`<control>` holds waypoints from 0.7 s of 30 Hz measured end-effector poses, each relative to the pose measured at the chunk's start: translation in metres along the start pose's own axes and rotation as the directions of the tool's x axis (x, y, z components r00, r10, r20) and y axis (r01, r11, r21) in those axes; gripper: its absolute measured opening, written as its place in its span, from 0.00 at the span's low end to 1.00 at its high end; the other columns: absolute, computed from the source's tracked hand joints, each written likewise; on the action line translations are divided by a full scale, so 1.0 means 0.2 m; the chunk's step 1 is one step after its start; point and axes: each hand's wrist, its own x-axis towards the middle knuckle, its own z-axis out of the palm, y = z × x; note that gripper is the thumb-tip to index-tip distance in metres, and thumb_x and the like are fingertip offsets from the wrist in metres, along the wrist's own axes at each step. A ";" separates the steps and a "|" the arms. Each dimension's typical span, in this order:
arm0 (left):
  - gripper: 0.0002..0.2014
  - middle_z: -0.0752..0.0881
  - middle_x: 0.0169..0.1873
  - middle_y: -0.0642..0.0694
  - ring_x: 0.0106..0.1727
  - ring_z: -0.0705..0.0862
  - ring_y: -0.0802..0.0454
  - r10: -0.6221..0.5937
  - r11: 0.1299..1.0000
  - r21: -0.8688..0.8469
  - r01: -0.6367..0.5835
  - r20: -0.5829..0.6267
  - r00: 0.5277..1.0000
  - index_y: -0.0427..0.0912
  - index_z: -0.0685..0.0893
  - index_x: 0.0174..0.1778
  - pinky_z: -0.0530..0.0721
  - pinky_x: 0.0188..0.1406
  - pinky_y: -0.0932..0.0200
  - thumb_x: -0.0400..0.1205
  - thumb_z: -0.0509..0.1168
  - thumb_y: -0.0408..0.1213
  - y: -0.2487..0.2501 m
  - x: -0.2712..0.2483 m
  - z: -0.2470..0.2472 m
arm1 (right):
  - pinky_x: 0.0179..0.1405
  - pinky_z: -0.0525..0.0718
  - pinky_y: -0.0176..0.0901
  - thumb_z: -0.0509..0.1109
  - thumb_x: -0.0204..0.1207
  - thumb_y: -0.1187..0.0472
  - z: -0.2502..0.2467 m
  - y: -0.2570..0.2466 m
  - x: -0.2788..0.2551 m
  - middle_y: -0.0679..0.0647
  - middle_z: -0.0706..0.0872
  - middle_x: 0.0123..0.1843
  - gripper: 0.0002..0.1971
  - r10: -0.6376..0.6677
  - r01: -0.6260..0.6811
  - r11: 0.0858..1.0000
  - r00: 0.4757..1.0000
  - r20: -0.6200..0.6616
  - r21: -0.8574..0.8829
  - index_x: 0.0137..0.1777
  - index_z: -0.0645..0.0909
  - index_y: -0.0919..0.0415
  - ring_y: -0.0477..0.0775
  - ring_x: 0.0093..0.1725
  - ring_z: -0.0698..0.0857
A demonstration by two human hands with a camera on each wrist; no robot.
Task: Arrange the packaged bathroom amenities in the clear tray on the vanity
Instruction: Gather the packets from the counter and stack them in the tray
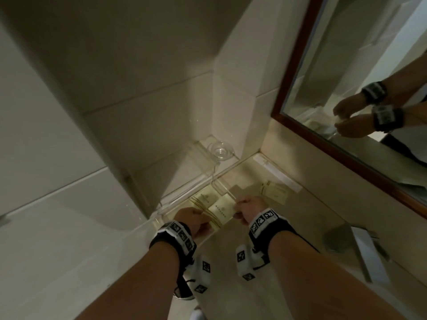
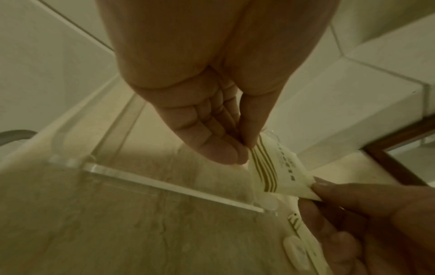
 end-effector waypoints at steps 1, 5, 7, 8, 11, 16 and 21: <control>0.09 0.88 0.31 0.35 0.37 0.87 0.39 -0.005 1.000 -0.002 0.005 -0.007 1.000 0.37 0.83 0.37 0.89 0.53 0.34 0.75 0.75 0.23 -0.01 0.02 -0.01 | 0.21 0.78 0.40 0.68 0.78 0.72 0.02 0.01 0.02 0.63 0.89 0.37 0.06 0.011 -0.011 1.000 1.000 0.006 -0.005 0.44 0.85 0.63 0.58 0.29 0.86; 0.04 0.90 0.43 0.34 0.36 0.89 0.41 -0.021 1.000 0.006 0.022 -0.078 0.997 0.36 0.86 0.46 0.89 0.36 0.50 0.79 0.73 0.27 -0.05 0.12 -0.05 | 0.43 0.91 0.53 0.65 0.79 0.64 0.05 0.05 0.10 0.59 0.91 0.43 0.11 -0.007 0.003 0.986 1.000 -0.019 -0.165 0.54 0.88 0.57 0.59 0.41 0.91; 0.01 0.91 0.48 0.34 0.44 0.91 0.38 0.019 0.994 0.113 -0.006 -0.118 0.993 0.37 0.87 0.44 0.91 0.43 0.46 0.80 0.70 0.30 -0.06 0.16 -0.08 | 0.54 0.89 0.53 0.63 0.80 0.60 0.05 0.04 0.11 0.56 0.90 0.53 0.14 -0.039 0.019 0.953 0.998 -0.058 -0.303 0.60 0.87 0.53 0.60 0.50 0.90; 0.03 0.90 0.50 0.33 0.49 0.91 0.36 0.052 0.981 0.193 -0.026 -0.129 0.990 0.36 0.87 0.45 0.91 0.49 0.42 0.81 0.69 0.31 -0.07 0.18 -0.10 | 0.56 0.88 0.51 0.62 0.81 0.60 0.04 0.03 0.10 0.56 0.90 0.55 0.15 -0.054 0.030 0.938 0.997 -0.060 -0.345 0.61 0.86 0.51 0.60 0.53 0.89; 0.14 0.88 0.59 0.31 0.61 0.87 0.34 0.149 0.900 0.428 -0.084 -0.120 0.982 0.32 0.86 0.62 0.87 0.62 0.41 0.82 0.66 0.32 -0.06 0.22 -0.11 | 0.56 0.89 0.54 0.61 0.80 0.58 0.07 0.02 0.09 0.53 0.88 0.60 0.16 -0.083 0.092 0.927 0.996 0.041 -0.363 0.63 0.85 0.49 0.59 0.53 0.89; 0.15 0.88 0.61 0.44 0.63 0.86 0.43 0.144 0.735 0.674 -0.071 -0.053 0.988 0.42 0.86 0.64 0.83 0.65 0.52 0.84 0.66 0.42 -0.02 0.23 -0.07 | 0.27 0.88 0.43 0.60 0.86 0.58 0.18 0.02 0.02 0.53 0.83 0.62 0.17 0.036 0.081 0.928 0.952 0.303 -0.364 0.71 0.81 0.52 0.55 0.32 0.87; 0.18 0.82 0.66 0.26 0.69 0.80 0.28 0.053 0.812 0.577 -0.089 0.079 0.995 0.27 0.80 0.68 0.78 0.70 0.34 0.86 0.63 0.35 -0.14 0.40 -0.06 | 0.24 0.84 0.41 0.59 0.87 0.55 0.18 0.06 0.05 0.57 0.84 0.60 0.16 0.064 0.055 0.913 0.960 0.273 -0.405 0.71 0.80 0.51 0.56 0.31 0.86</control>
